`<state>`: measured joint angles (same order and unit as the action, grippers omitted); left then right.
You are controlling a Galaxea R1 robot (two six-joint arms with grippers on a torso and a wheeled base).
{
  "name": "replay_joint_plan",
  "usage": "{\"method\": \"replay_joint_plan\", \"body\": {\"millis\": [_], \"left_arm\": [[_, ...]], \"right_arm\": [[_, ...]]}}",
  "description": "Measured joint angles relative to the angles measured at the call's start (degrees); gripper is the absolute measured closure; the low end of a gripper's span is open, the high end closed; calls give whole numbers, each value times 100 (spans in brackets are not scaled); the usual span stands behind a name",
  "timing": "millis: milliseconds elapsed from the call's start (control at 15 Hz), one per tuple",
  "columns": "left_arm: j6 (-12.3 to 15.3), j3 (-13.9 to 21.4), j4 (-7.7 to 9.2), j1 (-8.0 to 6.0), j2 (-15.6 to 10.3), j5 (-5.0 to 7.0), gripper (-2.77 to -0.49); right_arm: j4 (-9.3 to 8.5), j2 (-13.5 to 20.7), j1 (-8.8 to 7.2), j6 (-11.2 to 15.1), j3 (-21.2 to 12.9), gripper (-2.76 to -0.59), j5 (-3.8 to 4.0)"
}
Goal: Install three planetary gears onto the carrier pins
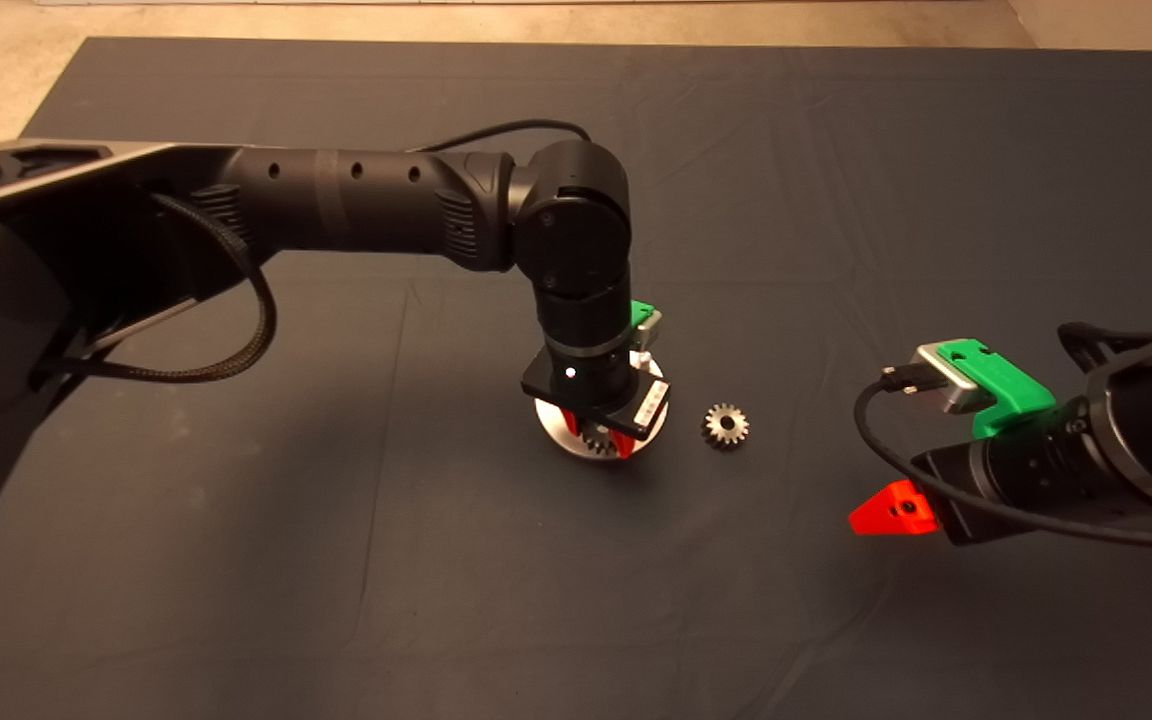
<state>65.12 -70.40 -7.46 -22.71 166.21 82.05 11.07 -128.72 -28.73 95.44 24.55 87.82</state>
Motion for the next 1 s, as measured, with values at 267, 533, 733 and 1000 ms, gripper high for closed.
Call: {"method": "replay_joint_plan", "body": {"millis": [267,533,733,1000], "left_arm": [[-7,-2,9,0,107,5,-88],[-10,-44,-8,0,48,112,-88],[-10,-46,-99,0,129,401,-88],[-11,-49,-245,0,144,516,-88]], "right_arm": [[0,2,-1,-1,0,-275,7],[0,1,1,1,0,-275,5],[0,0,-2,-1,0,-275,2],[0,0,-2,0,0,-275,2]]}}
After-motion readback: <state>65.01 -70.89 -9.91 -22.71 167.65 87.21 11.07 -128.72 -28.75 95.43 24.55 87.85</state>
